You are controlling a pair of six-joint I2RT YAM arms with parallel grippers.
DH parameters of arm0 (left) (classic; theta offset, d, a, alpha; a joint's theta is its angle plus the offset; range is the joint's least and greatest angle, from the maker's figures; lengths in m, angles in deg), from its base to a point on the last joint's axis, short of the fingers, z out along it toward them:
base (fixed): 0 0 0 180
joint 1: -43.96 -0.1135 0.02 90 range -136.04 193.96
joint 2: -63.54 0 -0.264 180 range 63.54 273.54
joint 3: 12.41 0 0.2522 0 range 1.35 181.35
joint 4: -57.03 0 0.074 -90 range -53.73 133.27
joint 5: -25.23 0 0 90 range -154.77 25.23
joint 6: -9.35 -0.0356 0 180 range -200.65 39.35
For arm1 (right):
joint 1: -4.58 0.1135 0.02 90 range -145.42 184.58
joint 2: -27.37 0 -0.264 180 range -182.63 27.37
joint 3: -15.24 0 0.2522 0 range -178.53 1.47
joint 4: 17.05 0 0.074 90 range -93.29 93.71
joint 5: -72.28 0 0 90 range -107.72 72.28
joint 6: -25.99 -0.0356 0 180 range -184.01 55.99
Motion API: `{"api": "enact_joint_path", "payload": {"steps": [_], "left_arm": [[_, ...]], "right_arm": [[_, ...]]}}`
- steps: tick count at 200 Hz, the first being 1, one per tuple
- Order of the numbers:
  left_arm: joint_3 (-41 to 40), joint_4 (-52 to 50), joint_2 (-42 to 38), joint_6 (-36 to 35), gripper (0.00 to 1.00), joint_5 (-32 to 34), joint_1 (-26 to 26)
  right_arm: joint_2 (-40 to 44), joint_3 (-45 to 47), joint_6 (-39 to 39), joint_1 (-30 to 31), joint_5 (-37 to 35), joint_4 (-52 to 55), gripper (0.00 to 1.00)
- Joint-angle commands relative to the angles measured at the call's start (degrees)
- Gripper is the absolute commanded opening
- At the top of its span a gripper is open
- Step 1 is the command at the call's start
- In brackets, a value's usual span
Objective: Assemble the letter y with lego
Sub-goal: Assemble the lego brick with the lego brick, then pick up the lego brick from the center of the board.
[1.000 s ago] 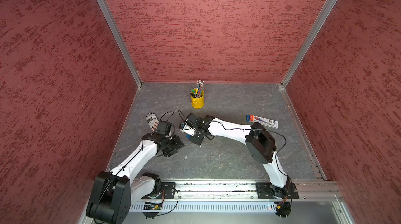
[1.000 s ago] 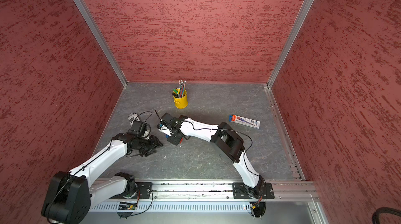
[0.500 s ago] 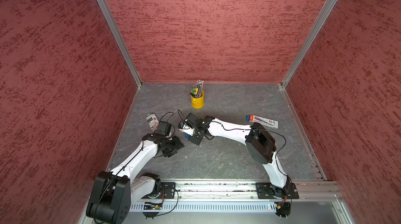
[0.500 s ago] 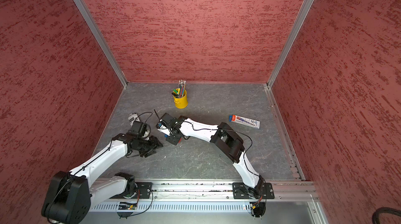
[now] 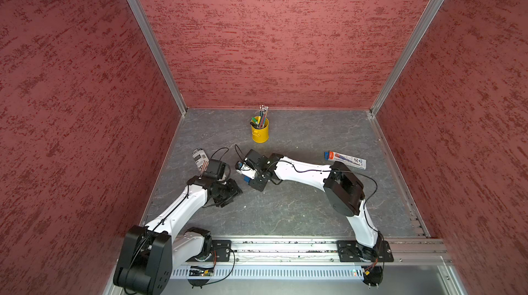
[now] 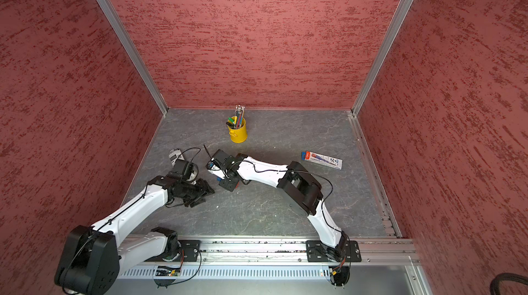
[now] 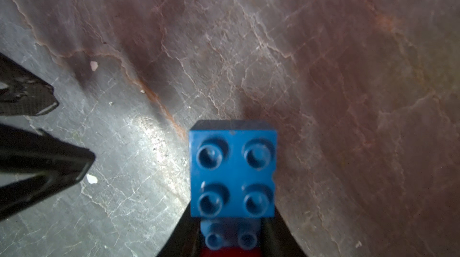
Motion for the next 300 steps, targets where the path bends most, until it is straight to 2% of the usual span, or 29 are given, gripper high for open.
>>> {"api": "enact_joint_path", "payload": {"steps": [1,80,240,300], "left_arm": [[-0.4,0.1,-0.4,-1.0,0.58,-0.1,-0.6],[-0.4,0.3,-0.2,-1.0,0.58,-0.1,-0.6],[-1.4,0.1,-1.2,-1.1,0.58,-0.2,-0.8],[-1.7,-0.1,-1.9,-1.0,0.58,-0.3,-0.9]], "right_arm": [[0.5,1.7,-0.1,0.4,-0.8,1.8,0.31],[1.2,2.4,0.0,0.5,-0.2,3.5,0.31],[-5.4,-1.8,-1.8,1.3,-2.1,7.4,0.29],[-5.5,-1.7,-2.2,1.4,-2.6,7.4,0.28]]}}
